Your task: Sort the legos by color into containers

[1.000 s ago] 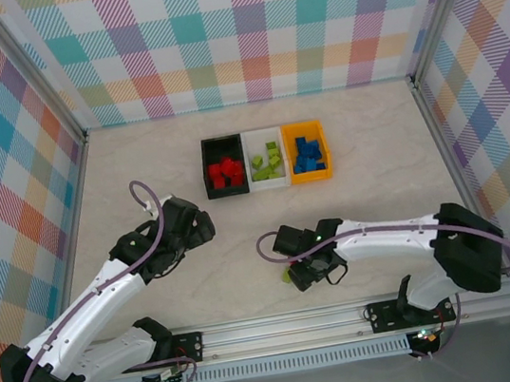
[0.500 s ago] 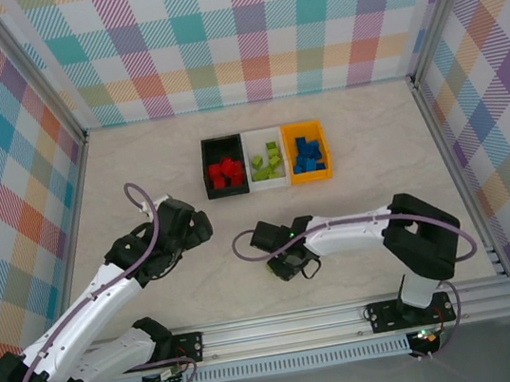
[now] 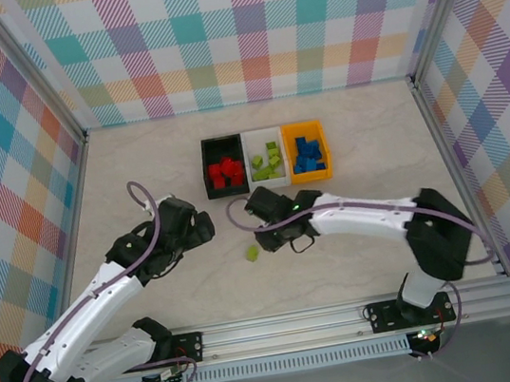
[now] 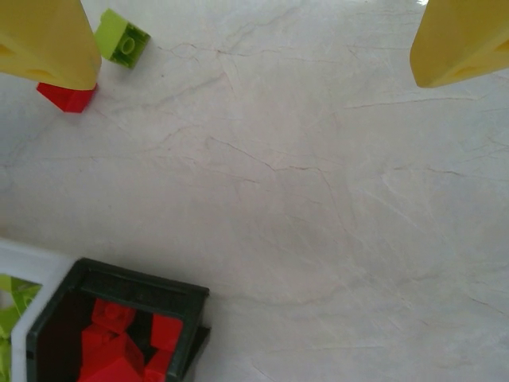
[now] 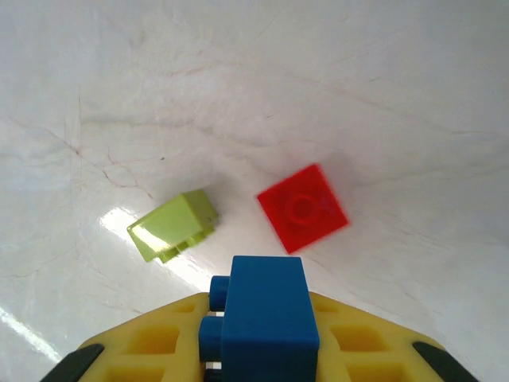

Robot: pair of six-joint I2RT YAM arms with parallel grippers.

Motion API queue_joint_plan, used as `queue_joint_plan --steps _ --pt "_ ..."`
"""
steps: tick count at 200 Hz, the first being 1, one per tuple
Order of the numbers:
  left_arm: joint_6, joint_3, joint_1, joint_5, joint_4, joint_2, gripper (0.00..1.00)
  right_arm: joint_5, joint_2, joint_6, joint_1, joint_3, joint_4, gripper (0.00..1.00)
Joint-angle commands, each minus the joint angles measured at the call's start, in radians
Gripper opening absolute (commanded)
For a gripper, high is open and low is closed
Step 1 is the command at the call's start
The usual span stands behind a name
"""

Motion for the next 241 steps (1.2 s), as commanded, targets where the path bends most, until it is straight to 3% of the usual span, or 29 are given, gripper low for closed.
queue_joint_plan --steps 1,36,102,115,127,138,157,241 --pt "0.061 0.008 0.005 0.105 0.049 0.051 1.00 0.040 -0.098 0.016 -0.176 -0.011 -0.058 0.17" --pt "0.057 0.036 -0.094 0.110 0.075 0.187 1.00 0.012 -0.015 0.025 -0.445 0.067 0.035 0.17" --pt "0.040 0.045 -0.179 0.154 0.110 0.364 1.00 0.016 0.415 0.047 -0.591 0.529 -0.030 0.22" --pt "0.034 0.045 -0.188 0.153 0.118 0.385 1.00 0.005 0.468 0.046 -0.596 0.600 -0.053 0.30" --pt "0.034 0.045 -0.192 0.160 0.128 0.401 1.00 -0.003 0.489 0.045 -0.597 0.636 -0.057 0.45" --pt "0.036 0.046 -0.196 0.168 0.138 0.416 1.00 -0.015 0.484 0.048 -0.597 0.647 -0.053 0.59" --pt "0.046 0.062 -0.204 0.174 0.142 0.446 1.00 -0.019 0.425 0.059 -0.595 0.612 -0.026 0.68" --pt "0.104 0.177 -0.263 0.181 0.146 0.675 0.83 -0.012 0.059 0.101 -0.572 0.195 0.119 0.68"
